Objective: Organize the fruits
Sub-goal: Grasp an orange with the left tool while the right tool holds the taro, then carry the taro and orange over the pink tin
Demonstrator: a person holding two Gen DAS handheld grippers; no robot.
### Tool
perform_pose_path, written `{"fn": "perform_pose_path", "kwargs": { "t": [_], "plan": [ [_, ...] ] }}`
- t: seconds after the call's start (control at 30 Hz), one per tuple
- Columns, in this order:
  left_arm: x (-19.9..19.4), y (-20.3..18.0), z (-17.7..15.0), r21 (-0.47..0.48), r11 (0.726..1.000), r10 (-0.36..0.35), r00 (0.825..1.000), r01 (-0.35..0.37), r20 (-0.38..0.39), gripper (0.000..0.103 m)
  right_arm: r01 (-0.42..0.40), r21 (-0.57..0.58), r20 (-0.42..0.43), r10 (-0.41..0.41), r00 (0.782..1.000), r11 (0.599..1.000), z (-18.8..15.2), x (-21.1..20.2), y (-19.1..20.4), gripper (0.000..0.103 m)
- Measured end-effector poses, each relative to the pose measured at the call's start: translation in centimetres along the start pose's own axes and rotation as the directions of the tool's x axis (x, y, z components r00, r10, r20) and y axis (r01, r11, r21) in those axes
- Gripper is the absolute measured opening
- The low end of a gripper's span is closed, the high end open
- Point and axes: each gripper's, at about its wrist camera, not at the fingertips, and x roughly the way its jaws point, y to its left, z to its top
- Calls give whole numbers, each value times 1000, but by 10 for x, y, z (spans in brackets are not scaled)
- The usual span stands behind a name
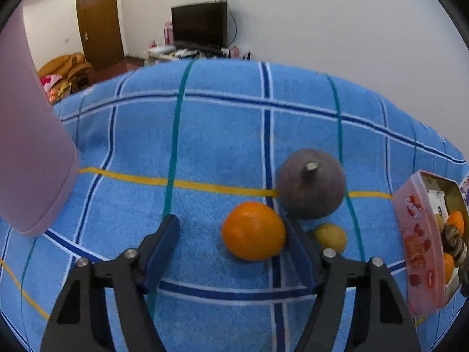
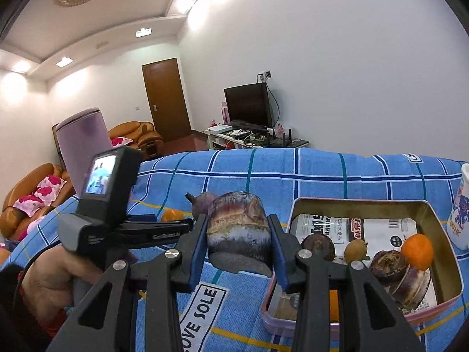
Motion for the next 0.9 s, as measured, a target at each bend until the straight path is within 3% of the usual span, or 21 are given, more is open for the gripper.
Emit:
{"fn": "perform_pose_path", "kwargs": {
  "t": [0.13, 0.2, 0.3, 0.47, 0.7, 0.8, 0.9],
  "plan": [
    [3, 2, 4, -11, 1000, -13, 1000, 13, 9, 61, -8, 3, -11, 8, 1000, 1000, 0, 3, 1, 41],
    [1, 8, 5, -40, 999, -16, 1000, 17, 20, 42, -4, -4, -13, 4, 1000, 1000, -1, 4, 2, 41],
    [0, 17, 3, -72, 996, -57, 998, 59, 29, 42, 0, -6, -15, 0, 1000, 1000, -2, 6, 3, 41],
    [-16, 15, -7, -59, 997, -45, 996, 50, 83, 42, 12, -11, -3, -12, 1000, 1000, -3, 5, 3, 41],
    [-63, -9, -31, 11, 997, 65, 956, -71, 286, 42, 41, -33, 61, -39, 997, 999, -3, -6, 5, 41],
    [-76, -17, -37, 18, 994, 98, 939, -110, 329, 42, 67, -51, 72, -64, 995, 996, -3, -8, 7, 41],
    [-87, -27, -46, 19, 994, 96, 935, -109, 342, 42, 80, -69, 75, -75, 994, 994, -5, -10, 9, 41]
  ]
}}
